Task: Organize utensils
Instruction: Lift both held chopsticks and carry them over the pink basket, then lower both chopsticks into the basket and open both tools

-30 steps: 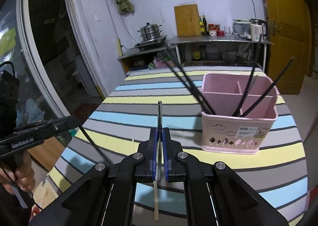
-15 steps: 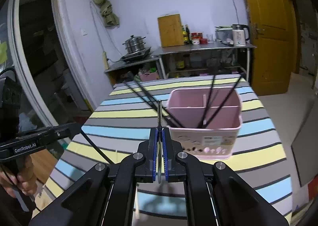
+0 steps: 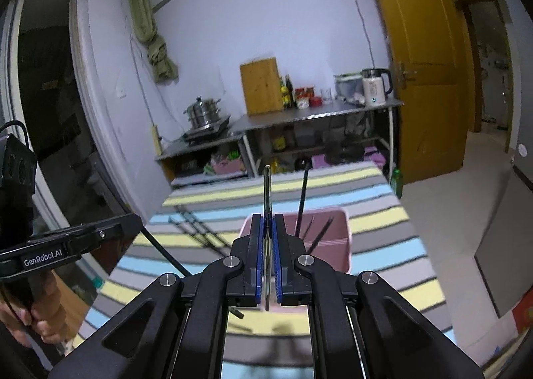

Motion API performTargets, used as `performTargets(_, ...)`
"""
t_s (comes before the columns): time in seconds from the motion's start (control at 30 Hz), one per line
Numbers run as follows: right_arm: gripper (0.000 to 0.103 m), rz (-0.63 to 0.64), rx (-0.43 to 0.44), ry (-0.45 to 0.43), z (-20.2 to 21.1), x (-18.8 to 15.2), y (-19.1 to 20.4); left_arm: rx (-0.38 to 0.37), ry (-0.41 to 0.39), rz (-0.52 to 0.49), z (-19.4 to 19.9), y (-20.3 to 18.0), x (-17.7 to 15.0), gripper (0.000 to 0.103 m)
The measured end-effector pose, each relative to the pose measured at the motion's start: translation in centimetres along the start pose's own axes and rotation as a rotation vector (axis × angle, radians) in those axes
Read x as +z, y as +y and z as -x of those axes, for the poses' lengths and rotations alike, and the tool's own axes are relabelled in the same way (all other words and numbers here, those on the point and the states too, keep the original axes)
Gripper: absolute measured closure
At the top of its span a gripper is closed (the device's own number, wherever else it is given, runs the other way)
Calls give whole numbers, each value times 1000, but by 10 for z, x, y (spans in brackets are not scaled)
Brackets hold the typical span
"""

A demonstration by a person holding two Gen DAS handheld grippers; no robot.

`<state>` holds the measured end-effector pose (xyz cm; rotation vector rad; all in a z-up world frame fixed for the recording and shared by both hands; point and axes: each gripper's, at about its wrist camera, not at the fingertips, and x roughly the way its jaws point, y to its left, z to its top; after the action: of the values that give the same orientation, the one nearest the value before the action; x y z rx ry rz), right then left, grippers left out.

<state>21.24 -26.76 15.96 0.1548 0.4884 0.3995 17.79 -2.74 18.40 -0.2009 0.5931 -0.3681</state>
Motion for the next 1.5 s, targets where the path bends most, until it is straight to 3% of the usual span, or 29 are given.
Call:
performTargets(0.23,98,-21,-14,-40,-8,21,-7,8,-32,5,-11,-2,25,98)
performTargets(0.5,98,-36,-23,-34,-30,21,-11,19,-13,12,-35,3,25,98)
performTargets(1.1,98,-11,-60,113,-90,-25,-17,33,120,23,-83,15,-9,97)
performTargets(1.3,98,3,-58,168,-103,-36,-18,40,118,19,-84,15,-12,97)
performTargets(1.5,97,24,-76,164,-98,-38,-17,35,72,32,-73,21,-9,87)
